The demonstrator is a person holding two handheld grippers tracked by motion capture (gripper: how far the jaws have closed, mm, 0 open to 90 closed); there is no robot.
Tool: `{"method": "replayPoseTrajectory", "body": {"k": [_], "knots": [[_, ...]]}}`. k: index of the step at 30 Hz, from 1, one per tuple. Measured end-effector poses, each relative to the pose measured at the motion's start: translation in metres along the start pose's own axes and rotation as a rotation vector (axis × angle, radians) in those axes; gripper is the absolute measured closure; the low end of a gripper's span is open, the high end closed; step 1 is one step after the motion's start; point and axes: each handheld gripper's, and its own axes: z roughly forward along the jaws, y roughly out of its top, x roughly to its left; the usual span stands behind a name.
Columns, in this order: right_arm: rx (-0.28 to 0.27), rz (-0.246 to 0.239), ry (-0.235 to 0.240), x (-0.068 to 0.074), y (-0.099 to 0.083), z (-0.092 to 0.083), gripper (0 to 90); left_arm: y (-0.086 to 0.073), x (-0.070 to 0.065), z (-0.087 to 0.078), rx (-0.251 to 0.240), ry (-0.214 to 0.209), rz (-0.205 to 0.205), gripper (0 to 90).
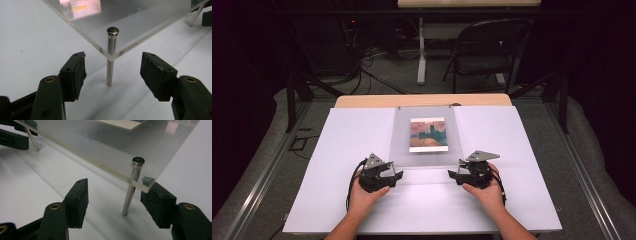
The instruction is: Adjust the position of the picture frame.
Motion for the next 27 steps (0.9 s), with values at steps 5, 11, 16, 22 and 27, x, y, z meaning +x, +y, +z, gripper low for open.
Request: {"method": "replayPoseTrajectory", "body": {"k": [5, 11, 16, 22, 27], "knots": [[0.012, -0.008, -0.01, 0.004, -0.001, -0.007, 37.9, -0.002, -0.002, -0.006, 0.001, 0.0, 0.006, 36.5], [-0.005, -0.011, -0.021, 0.004, -0.005, -0.025, 38.0, -0.004, 0.003, -0.02, -0.02, -0.009, 0.001, 36.5], [-0.015, 0.006, -0.026, 0.0, -0.012, -0.04, 38.0, -0.009, 0.008, -0.032, -0.023, -0.016, -0.027, 36.6], [-0.049, 0.025, -0.049, -0.005, -0.019, -0.056, 39.0, -0.014, 0.01, -0.046, -0.034, 0.019, -0.015, 36.6], [-0.078, 0.015, -0.081, -0.007, -0.02, -0.063, 39.1, -0.017, 0.014, -0.053, -0.064, 0.02, -0.047, 36.5]]}}
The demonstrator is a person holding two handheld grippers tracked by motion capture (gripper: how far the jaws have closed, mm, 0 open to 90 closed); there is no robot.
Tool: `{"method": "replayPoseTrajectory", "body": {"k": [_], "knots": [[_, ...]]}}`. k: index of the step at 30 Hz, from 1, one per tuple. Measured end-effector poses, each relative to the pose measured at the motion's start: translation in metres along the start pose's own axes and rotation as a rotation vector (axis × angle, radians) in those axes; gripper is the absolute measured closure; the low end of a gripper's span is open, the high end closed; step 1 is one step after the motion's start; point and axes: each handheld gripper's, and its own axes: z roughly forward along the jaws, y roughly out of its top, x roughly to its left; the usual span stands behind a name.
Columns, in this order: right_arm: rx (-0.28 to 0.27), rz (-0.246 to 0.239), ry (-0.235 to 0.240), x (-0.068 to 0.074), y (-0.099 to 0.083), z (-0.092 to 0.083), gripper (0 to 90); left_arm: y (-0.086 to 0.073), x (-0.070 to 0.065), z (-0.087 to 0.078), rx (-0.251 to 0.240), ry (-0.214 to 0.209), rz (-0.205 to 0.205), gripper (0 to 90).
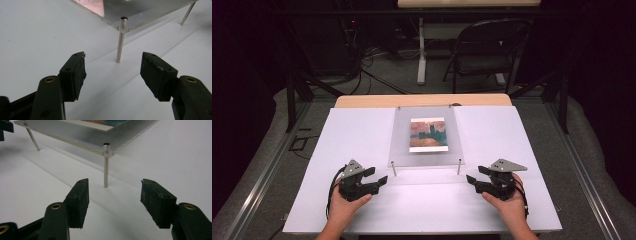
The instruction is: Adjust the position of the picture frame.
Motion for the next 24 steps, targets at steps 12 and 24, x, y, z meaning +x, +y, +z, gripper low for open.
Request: {"method": "replayPoseTrajectory", "body": {"k": [12, 24], "knots": [[0.027, 0.048, 0.017, -0.007, -0.002, -0.005, 42.3, 0.003, 0.008, -0.002, -0.006, -0.015, -0.039, 36.6], [0.056, 0.068, -0.011, -0.02, 0.023, 0.002, 37.9, 0.04, 0.019, 0.0, -0.011, 0.033, -0.032, 36.5]]}}
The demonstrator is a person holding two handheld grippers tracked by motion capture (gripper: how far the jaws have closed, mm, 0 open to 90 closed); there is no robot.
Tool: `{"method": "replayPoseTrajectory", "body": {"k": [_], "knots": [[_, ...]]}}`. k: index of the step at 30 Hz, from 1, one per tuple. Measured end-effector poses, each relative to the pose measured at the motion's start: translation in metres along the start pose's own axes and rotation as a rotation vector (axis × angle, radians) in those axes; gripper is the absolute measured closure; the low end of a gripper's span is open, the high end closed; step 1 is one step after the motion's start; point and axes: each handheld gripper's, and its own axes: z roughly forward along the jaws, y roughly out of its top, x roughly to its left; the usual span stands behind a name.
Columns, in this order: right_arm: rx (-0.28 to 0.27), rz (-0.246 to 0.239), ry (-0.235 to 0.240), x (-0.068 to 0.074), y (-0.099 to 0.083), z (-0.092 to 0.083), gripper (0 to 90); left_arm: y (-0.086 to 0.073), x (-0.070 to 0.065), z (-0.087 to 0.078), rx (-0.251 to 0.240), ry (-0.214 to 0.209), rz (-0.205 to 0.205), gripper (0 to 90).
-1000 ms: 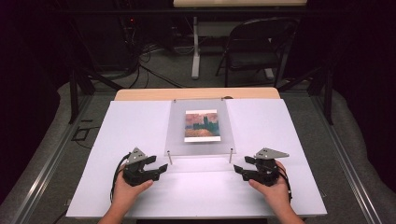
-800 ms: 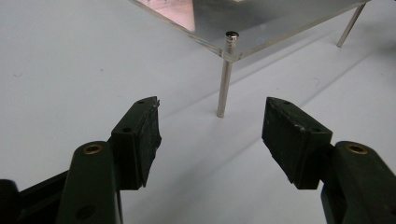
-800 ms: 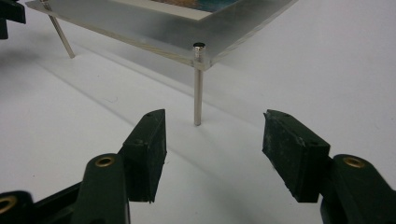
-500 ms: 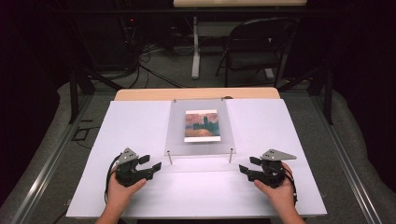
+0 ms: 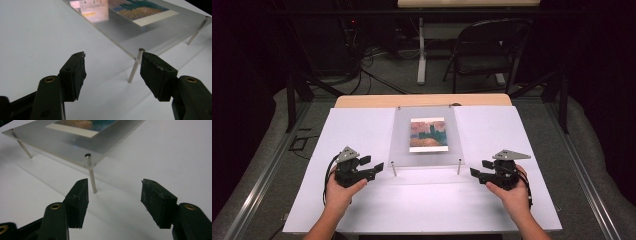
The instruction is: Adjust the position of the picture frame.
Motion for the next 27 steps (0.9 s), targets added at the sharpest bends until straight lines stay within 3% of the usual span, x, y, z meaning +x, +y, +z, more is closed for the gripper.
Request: {"method": "replayPoseTrajectory", "body": {"k": [4, 6, 10, 16, 17, 27], "knots": [[-0.006, 0.011, 0.004, -0.005, 0.017, 0.0, 36.7, 0.018, 0.004, 0.003, -0.014, -0.013, -0.015, 36.4], [-0.014, -0.008, -0.008, -0.01, 0.029, 0.0, 39.2, 0.03, 0.007, 0.008, -0.014, -0.01, -0.013, 36.0], [-0.01, -0.013, -0.012, -0.015, 0.04, 0.004, 38.9, 0.04, 0.009, 0.014, -0.015, -0.021, -0.023, 35.8], [0.014, 0.031, -0.024, -0.03, 0.057, 0.021, 37.6, 0.057, 0.017, 0.032, 0.001, -0.034, -0.055, 34.8], [0.02, 0.042, -0.033, -0.035, 0.062, 0.029, 36.5, 0.062, 0.02, 0.041, 0.018, -0.02, -0.076, 34.8], [0.019, 0.044, -0.06, -0.049, 0.084, 0.067, 34.8, 0.081, 0.034, 0.079, 0.048, 0.029, -0.134, 34.8]]}}
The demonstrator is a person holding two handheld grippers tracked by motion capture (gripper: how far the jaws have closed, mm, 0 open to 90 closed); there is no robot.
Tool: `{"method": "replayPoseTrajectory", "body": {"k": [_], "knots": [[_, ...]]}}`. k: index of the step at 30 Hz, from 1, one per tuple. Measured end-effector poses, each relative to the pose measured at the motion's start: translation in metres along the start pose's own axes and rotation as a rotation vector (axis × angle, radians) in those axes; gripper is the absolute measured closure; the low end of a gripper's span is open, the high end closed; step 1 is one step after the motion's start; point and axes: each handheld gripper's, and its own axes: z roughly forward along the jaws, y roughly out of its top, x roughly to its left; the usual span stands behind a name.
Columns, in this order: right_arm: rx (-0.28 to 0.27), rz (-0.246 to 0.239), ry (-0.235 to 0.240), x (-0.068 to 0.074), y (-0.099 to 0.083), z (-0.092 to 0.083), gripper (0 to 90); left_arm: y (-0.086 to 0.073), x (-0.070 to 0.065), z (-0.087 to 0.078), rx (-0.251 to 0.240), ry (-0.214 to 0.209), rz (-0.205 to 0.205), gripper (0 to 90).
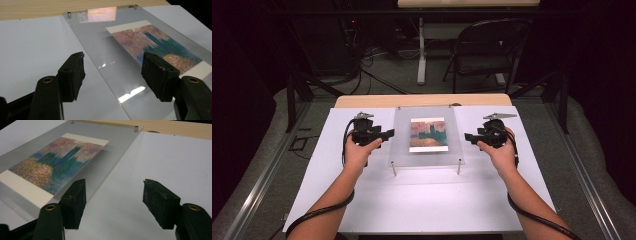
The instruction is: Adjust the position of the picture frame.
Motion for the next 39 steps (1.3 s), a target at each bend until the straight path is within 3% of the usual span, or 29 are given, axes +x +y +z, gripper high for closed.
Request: {"method": "replayPoseTrajectory", "body": {"k": [6, 7, 8, 12, 21, 25, 29, 39], "knots": [[0.003, 0.029, -0.008, -0.005, 0.008, 0.018, 34.6, 0.005, 0.008, 0.018, 0.005, 0.014, -0.031, 34.8], [0.003, 0.029, -0.008, -0.005, 0.008, 0.018, 34.6, 0.005, 0.009, 0.021, 0.004, 0.019, -0.042, 34.8], [0.01, 0.032, -0.013, -0.006, 0.01, 0.024, 34.7, 0.005, 0.013, 0.027, -0.005, 0.014, -0.08, 34.9], [0.023, 0.052, -0.018, -0.008, 0.011, 0.033, 34.7, 0.004, 0.017, 0.036, 0.005, 0.02, -0.112, 34.9], [0.037, 0.084, -0.013, -0.01, 0.007, 0.053, 34.7, 0.0, 0.018, 0.052, 0.043, 0.027, -0.121, 34.9], [0.042, 0.131, 0.009, -0.011, 0.008, 0.06, 34.7, 0.001, 0.015, 0.058, 0.072, 0.023, -0.112, 34.9], [0.056, 0.148, 0.029, -0.007, 0.009, 0.067, 34.7, 0.002, 0.013, 0.062, 0.083, 0.014, -0.112, 35.0], [0.085, 0.141, 0.06, 0.005, 0.017, 0.079, 34.8, 0.006, 0.01, 0.072, 0.101, 0.001, -0.113, 34.3]]}}
